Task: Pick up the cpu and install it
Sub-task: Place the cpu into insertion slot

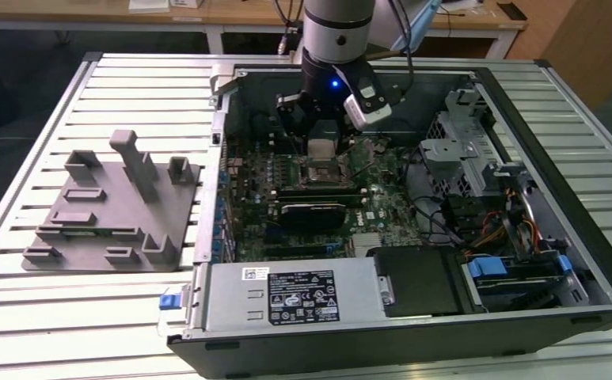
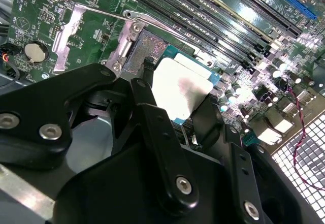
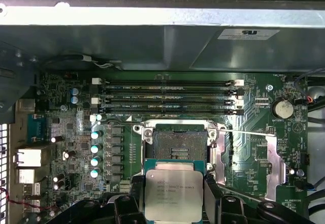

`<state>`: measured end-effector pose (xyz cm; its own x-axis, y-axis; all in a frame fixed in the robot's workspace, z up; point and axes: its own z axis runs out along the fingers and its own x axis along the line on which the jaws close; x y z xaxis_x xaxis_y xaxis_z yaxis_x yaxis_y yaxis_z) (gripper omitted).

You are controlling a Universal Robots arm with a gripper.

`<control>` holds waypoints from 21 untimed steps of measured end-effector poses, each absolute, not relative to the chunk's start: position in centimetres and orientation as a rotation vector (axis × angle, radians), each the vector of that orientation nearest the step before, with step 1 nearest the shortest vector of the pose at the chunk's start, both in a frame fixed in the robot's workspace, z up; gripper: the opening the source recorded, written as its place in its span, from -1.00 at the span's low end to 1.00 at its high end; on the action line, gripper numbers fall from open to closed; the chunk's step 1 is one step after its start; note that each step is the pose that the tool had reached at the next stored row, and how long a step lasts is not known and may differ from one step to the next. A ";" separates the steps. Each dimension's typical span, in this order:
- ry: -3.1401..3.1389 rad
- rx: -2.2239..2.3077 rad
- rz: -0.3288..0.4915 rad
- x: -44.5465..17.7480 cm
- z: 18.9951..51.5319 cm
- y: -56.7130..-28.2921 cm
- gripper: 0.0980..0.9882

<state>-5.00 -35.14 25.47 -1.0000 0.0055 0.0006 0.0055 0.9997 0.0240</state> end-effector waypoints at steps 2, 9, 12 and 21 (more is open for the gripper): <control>-3.141 -0.016 -0.037 -5.0 25.5 -35.1 0.01; -3.140 -0.103 -0.038 -5.0 25.5 -35.1 0.01; -3.138 -0.163 -0.038 -5.0 25.4 -35.1 0.01; -3.124 -0.352 -0.037 -5.0 25.4 -35.1 0.01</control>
<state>-5.00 -35.14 25.42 -0.9750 0.2223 0.0006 0.2222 0.9747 0.0237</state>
